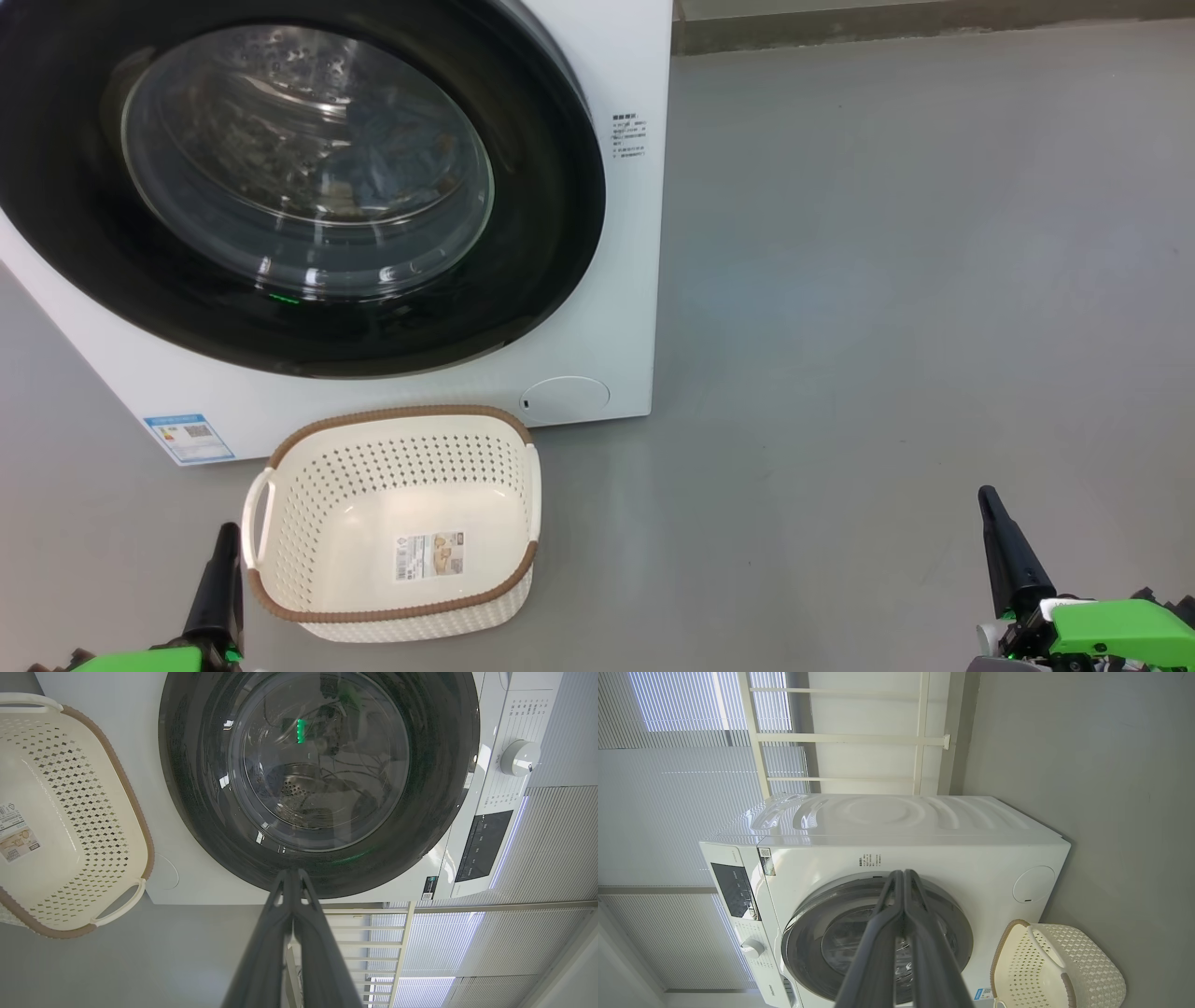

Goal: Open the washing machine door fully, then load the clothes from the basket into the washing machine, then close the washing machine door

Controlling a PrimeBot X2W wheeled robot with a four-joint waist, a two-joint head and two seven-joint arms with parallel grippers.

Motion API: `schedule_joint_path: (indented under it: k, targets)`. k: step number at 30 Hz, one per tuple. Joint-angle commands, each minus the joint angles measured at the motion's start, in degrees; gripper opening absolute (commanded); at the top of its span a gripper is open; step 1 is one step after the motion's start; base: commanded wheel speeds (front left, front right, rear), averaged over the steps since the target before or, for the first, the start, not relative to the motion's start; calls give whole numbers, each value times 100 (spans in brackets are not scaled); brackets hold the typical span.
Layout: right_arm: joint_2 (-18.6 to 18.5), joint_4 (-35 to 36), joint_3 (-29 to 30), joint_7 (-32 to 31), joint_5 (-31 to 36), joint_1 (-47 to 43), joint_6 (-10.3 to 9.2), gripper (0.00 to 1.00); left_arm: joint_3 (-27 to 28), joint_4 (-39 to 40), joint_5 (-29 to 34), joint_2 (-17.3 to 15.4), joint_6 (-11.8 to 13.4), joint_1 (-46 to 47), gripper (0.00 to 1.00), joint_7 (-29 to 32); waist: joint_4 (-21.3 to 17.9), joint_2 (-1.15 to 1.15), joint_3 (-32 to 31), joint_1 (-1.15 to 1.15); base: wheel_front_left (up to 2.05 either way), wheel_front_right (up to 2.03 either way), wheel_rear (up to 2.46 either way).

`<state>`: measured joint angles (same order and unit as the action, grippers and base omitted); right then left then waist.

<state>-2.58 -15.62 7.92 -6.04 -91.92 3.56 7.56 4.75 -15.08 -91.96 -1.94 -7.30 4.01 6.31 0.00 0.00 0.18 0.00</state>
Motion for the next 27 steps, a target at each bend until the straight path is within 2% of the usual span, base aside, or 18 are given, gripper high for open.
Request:
schedule_joint_path:
  k: [1, 27]
  targets:
    - [-31, 159, -135, -49, -20, 263, -8, 0, 178, 105, -19, -94, -19, 218, 0, 19, 0, 0, 0, 0, 0, 0, 0]
    - [-31, 159, -134, -49, -20, 263, -8, 0, 178, 105, -20, -94, -19, 218, 0, 18, 0, 0, 0, 0, 0, 0, 0]
